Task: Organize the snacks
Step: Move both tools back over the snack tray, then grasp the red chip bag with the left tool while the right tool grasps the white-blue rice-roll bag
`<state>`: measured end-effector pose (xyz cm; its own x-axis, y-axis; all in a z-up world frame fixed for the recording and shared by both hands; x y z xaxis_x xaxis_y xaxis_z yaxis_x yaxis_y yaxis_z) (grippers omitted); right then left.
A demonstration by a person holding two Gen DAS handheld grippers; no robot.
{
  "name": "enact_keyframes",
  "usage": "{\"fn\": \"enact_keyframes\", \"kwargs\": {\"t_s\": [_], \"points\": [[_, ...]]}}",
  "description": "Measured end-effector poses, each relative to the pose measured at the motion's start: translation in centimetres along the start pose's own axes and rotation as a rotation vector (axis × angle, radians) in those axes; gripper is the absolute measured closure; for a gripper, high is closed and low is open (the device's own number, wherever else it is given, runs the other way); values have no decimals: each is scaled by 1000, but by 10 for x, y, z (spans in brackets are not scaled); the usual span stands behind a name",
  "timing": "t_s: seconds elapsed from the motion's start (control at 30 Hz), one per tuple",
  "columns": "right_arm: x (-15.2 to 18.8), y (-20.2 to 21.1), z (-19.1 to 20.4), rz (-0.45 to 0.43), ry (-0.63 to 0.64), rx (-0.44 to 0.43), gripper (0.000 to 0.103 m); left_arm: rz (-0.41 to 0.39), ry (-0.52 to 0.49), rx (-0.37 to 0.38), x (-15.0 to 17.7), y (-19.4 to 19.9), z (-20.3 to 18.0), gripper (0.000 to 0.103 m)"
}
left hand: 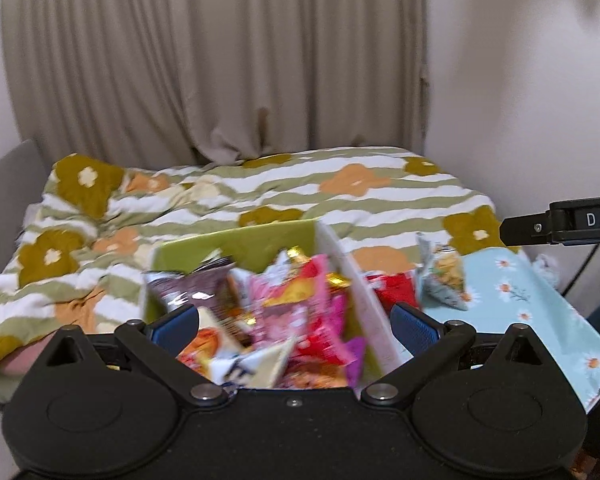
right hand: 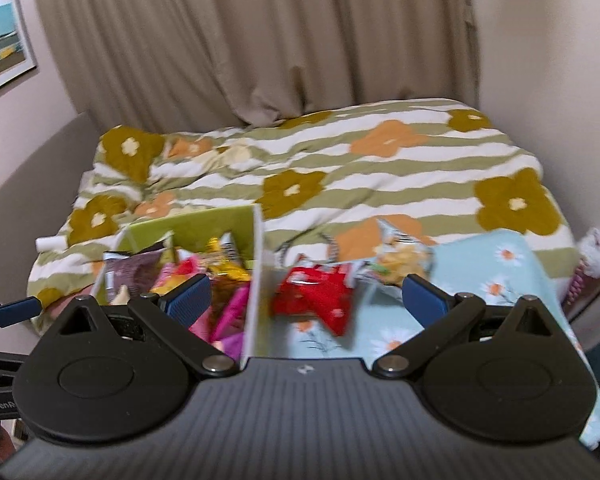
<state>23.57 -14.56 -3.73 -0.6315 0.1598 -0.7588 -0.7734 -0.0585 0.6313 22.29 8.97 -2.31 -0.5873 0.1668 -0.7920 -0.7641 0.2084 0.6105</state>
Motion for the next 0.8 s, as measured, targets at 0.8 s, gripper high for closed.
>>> {"fn": "enact_keyframes", "kwargs": {"t_s": [0.8], "points": [[-31, -146, -160, 237, -115, -106, 0, 167, -192, -141, -15, -177, -169, 0]]}}
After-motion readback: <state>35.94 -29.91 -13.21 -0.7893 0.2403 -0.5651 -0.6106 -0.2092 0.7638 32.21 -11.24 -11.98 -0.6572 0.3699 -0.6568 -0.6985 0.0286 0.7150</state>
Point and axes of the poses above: each gripper's, at about its wrist camera, not at the fingertips, and y roughly against the way its jaws point, z to its left, x to its underside, the point moved 5 cm from there along -y, roughly the way its jaws point, and after that the axes turned 4 degrees about y, right-handed, at the moved point
